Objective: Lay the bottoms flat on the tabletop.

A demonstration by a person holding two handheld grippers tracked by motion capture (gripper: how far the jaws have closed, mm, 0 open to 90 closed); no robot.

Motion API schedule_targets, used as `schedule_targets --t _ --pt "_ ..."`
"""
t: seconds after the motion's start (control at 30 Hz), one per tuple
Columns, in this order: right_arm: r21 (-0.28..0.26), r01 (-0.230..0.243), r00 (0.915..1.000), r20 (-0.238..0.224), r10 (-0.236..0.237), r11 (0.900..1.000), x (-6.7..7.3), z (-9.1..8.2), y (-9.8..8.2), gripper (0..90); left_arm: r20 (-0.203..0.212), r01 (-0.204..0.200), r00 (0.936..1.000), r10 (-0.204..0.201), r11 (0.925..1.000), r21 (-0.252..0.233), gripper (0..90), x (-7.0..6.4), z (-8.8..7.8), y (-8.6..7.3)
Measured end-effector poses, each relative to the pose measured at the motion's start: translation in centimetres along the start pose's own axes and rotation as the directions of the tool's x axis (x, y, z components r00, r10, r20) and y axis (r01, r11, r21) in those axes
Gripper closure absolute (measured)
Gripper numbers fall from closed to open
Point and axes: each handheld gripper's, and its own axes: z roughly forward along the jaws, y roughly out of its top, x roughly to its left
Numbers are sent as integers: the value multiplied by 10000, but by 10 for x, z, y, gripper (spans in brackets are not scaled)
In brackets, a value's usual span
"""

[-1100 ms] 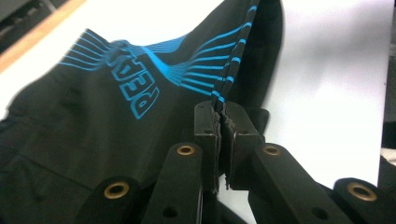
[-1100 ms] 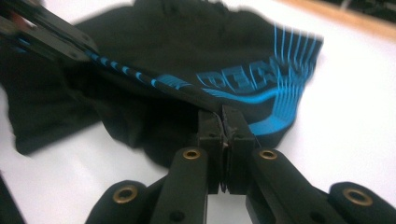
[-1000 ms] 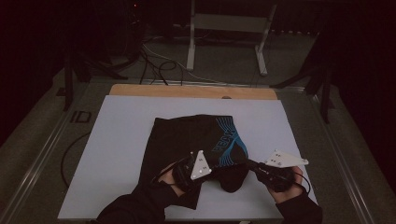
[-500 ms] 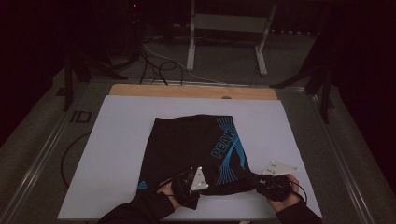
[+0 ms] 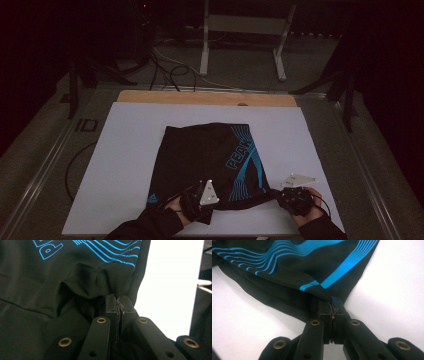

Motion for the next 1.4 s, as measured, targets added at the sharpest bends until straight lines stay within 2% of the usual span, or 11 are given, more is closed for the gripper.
schedule_targets --t 0.23,0.4,0.87,1.0,1.03,1.1,1.2,1.23,1.27,1.33,1.4 --pt "-712 -284 9979 -597 241 9971 2 -24 1 885 99 -107 9999 110 9995 -292 884 1 -21 4" --pt "-639 -169 9965 -825 116 9978 8 -29 -2 885 226 -295 9993 301 9992 -279 884 -4 -34 4" --pt "-334 -350 9843 -1743 287 9988 12 -29 -21 872 1205 -610 9912 546 9969 496 882 -18 -23 -14" --pt "-326 -153 9780 -2082 81 9994 11 -28 -22 779 1287 -786 9892 703 9950 613 848 -18 -22 -18" --pt "-409 -318 9756 -2185 221 9987 12 -29 -22 733 1307 -865 9885 767 9937 707 834 -18 -22 -19" --pt "-690 -368 9742 -2248 204 9969 10 -31 -22 608 1414 -936 9863 845 9939 589 735 -19 -23 -20" --pt "-1291 -649 9760 -2148 360 9895 9 -34 -20 424 1542 -693 9859 656 9974 186 451 -18 -24 -20" --pt "-1549 -508 9783 -2063 180 9866 7 -34 -20 351 1442 -560 9882 525 9982 199 376 -18 -24 -20" --pt "-1576 -719 9795 -1974 399 9849 8 -34 -18 311 1438 -464 9886 436 9988 159 313 -16 -25 -19" --pt "-1712 -739 9749 -2198 351 9825 6 -34 -16 199 1680 -292 9854 278 9996 56 168 -13 -25 -19" --pt "-1707 -681 9711 -2372 261 9830 4 -32 -14 150 1771 -127 9841 145 9999 -110 106 -10 -27 -18"
